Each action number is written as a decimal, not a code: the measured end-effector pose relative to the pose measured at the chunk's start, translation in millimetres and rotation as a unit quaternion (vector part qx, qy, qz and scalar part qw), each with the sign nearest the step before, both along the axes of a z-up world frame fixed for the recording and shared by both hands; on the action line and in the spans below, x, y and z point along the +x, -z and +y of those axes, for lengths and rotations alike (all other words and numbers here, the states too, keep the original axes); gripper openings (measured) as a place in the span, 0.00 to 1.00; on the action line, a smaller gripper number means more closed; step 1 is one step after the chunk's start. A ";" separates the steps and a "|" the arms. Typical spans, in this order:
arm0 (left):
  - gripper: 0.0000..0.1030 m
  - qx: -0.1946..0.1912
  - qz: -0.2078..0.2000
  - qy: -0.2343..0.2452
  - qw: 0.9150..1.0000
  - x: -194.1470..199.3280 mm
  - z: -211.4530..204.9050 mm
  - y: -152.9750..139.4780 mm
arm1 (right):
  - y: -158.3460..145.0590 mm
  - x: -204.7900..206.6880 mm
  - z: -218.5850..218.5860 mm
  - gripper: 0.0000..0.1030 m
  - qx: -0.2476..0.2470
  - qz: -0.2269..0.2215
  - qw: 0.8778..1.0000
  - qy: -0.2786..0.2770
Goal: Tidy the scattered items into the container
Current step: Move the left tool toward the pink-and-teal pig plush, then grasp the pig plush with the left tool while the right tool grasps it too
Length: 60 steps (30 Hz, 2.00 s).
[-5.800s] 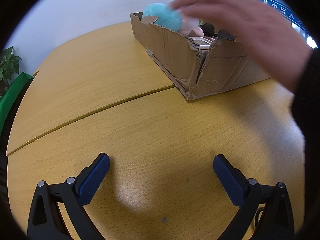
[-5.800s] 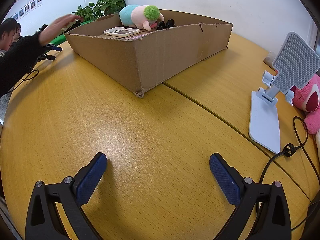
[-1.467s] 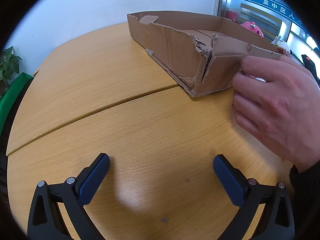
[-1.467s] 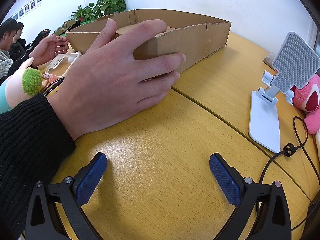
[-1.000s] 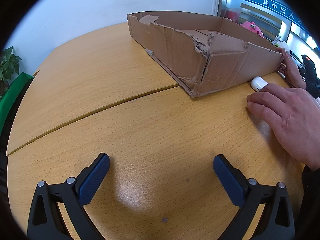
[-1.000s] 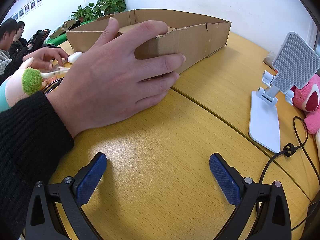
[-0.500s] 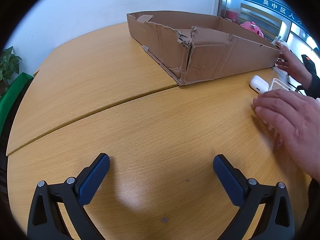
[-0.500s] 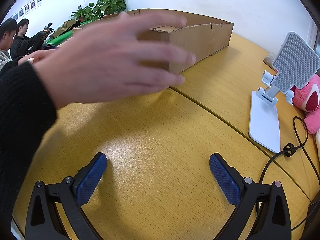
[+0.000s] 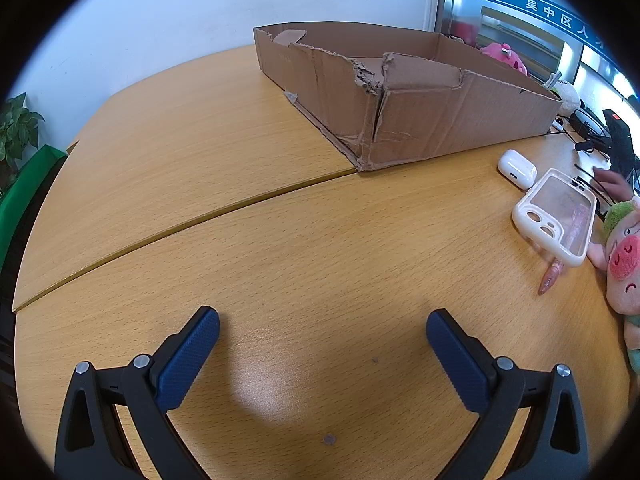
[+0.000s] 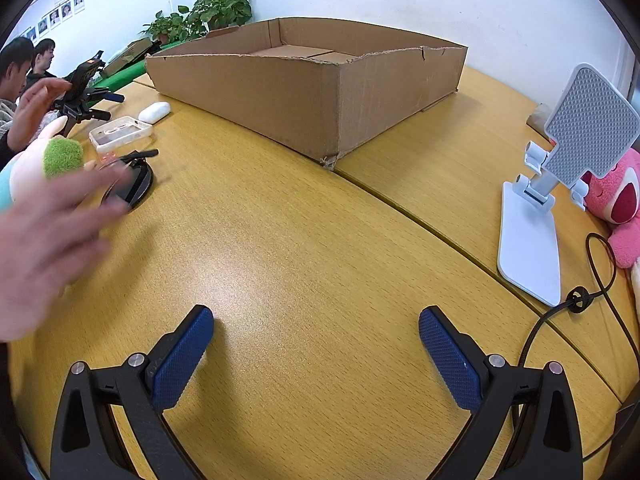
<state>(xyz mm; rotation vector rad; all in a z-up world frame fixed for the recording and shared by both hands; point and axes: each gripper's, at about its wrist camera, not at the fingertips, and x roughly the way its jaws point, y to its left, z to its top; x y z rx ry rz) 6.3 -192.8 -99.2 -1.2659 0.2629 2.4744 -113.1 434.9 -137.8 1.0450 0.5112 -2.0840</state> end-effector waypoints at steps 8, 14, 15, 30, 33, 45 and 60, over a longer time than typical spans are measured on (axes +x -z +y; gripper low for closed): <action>1.00 0.000 0.000 0.000 1.000 0.7 -0.1 -2.4 | 0.1 -0.1 -0.1 1.00 0.000 0.000 1.000 0.000; 1.00 -0.002 0.001 0.012 1.000 4.7 0.2 2.7 | 0.2 0.0 -0.2 1.00 0.000 0.000 1.000 0.000; 1.00 -0.002 0.001 0.021 1.000 11.3 -0.3 2.6 | 0.2 0.0 -0.2 1.00 0.000 0.000 1.000 0.000; 1.00 0.000 0.001 -0.014 1.000 28.9 48.8 22.0 | 2.2 0.5 -20.8 1.00 0.001 0.002 0.997 0.082; 1.00 0.000 0.002 -0.031 1.000 30.5 49.5 22.6 | 3.8 21.5 -35.1 1.00 0.001 0.002 0.995 0.101; 0.99 0.124 0.130 0.004 0.984 141.2 118.3 -94.1 | 1.6 67.1 -64.1 1.00 0.000 0.002 0.984 0.179; 0.81 0.159 -0.052 -0.004 0.986 152.6 227.7 -33.9 | 0.7 95.4 -76.7 1.00 -0.001 0.001 0.973 0.230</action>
